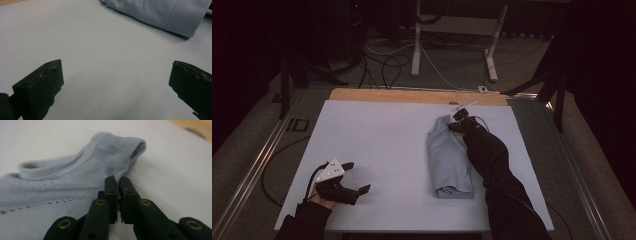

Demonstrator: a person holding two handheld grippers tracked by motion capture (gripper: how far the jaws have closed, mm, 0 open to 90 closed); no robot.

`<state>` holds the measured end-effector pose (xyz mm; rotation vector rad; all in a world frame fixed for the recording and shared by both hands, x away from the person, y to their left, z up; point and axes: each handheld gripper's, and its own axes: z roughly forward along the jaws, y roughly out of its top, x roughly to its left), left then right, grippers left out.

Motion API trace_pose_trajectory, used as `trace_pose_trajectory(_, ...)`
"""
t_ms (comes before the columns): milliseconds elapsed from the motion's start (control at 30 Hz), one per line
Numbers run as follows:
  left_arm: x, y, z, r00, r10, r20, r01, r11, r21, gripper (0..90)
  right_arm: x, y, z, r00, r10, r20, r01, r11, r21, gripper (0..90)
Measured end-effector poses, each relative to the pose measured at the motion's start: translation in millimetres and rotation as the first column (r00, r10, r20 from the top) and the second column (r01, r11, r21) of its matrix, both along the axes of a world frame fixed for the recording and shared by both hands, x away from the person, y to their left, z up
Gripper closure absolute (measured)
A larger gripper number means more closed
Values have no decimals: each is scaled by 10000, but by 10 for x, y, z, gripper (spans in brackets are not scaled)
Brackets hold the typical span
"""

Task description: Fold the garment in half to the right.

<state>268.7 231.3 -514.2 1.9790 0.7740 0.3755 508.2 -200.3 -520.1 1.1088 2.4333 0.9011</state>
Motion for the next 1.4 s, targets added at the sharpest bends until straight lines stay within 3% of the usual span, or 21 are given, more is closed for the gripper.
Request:
trace_pose_trajectory(100,0,4,-3,10000,13,26,-13,10000,-46,5,8,-1,-8,10000,-62,-20,62,9999,112,858)
trace_pose_trajectory(167,8,13,-14,10000,53,-24,-54,10000,-71,5,6,18,-1,10000,-80,30,81,9999,-94,842)
trace_pose_trajectory(267,7,8,-22,10000,49,-60,-50,10000,-85,6,7,39,23,9997,-233,10,233,9993,-289,725)
trace_pose_trajectory(300,7,8,-22,10000,49,-60,-50,10000,-85,5,7,39,23,9997,-233,10,233,9993,-289,725)
trace_pose_trajectory(333,6,6,-16,10000,63,-53,-64,10000,-53,5,-1,39,76,9999,-140,63,142,9996,-263,645)
trace_pose_trajectory(467,10,8,-10,10000,47,-44,-48,10000,-74,6,-52,68,272,9973,-53,735,62,9999,-120,630)
trace_pose_trajectory(567,7,6,-7,10000,28,-6,-29,10000,-77,5,-88,129,414,9918,76,1273,-81,10000,29,775)
trace_pose_trajectory(633,8,4,-6,10000,22,16,-22,9999,-118,5,-73,192,419,9932,264,1134,-273,9996,61,897)
trace_pose_trajectory(733,16,10,-10,10000,32,28,-31,9999,-135,6,10,279,293,9969,324,719,-308,9993,-231,900)
trace_pose_trajectory(867,20,11,-11,9999,-134,37,135,9995,-291,5,111,328,187,9982,244,542,-226,9992,-341,900)
trace_pose_trajectory(933,20,6,-6,9998,-203,76,205,9994,-266,5,184,370,78,9997,212,71,-206,9966,-792,900)
trace_pose_trajectory(967,14,5,-4,9996,-247,136,251,9993,-262,6,186,385,32,9997,230,56,-223,9949,-988,900)
trace_pose_trajectory(1167,19,20,-9,9998,-194,94,197,9993,-327,6,178,378,70,9998,208,-21,-209,9950,-978,900)
trace_pose_trajectory(1400,19,17,-7,9998,-192,80,194,9995,-262,5,-15,383,306,9974,597,404,-564,9953,-787,900)
